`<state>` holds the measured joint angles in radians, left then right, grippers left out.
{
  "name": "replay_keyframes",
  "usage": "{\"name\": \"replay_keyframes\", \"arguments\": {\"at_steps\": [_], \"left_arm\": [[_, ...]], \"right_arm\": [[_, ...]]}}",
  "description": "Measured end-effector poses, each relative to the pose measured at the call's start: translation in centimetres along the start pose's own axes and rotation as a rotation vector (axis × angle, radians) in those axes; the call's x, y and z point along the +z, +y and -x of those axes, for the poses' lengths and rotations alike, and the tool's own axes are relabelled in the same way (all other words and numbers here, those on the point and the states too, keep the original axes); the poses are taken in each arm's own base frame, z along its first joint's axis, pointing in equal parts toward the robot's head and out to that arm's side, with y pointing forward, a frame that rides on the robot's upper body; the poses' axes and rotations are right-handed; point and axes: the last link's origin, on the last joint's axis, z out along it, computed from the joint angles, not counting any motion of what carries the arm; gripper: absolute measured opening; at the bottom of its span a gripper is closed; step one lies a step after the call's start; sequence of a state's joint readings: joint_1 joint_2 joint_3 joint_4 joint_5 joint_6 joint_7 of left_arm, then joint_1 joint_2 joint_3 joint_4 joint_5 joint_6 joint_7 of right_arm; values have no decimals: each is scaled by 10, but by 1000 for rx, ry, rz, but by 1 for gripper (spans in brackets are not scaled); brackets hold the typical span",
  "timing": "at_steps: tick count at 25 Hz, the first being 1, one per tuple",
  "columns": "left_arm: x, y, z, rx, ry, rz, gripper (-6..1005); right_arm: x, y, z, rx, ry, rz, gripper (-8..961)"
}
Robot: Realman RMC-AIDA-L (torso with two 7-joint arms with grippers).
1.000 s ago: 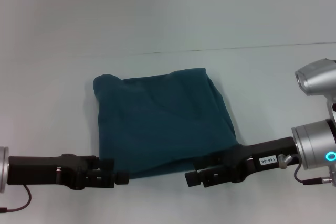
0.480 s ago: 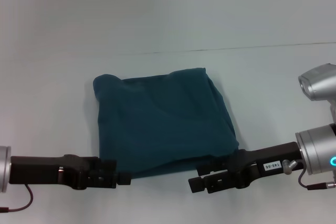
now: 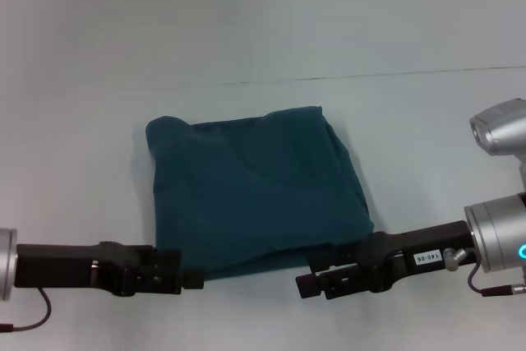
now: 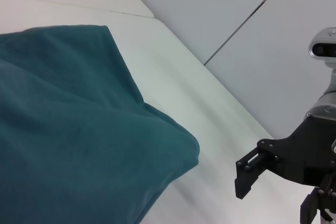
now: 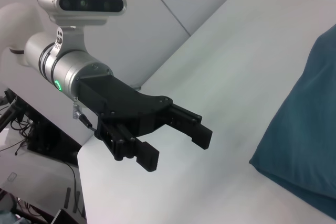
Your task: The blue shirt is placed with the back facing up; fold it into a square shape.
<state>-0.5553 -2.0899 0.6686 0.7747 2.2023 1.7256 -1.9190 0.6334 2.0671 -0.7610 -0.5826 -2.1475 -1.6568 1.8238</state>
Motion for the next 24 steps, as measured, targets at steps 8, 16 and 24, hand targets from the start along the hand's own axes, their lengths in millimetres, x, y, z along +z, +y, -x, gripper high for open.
{"name": "replay_keyframes", "arguments": {"at_steps": [8, 16, 24], "left_arm": [[1, 3, 3, 72, -6, 24, 860], [5, 4, 5, 140, 2, 26, 860], [4, 3, 4, 133, 5, 19, 860]], "right_arm": [[0, 0, 1, 0, -3, -1, 778], [-1, 0, 2, -6, -4, -6, 778], [-1, 0, 2, -8, -4, -5, 777]]}}
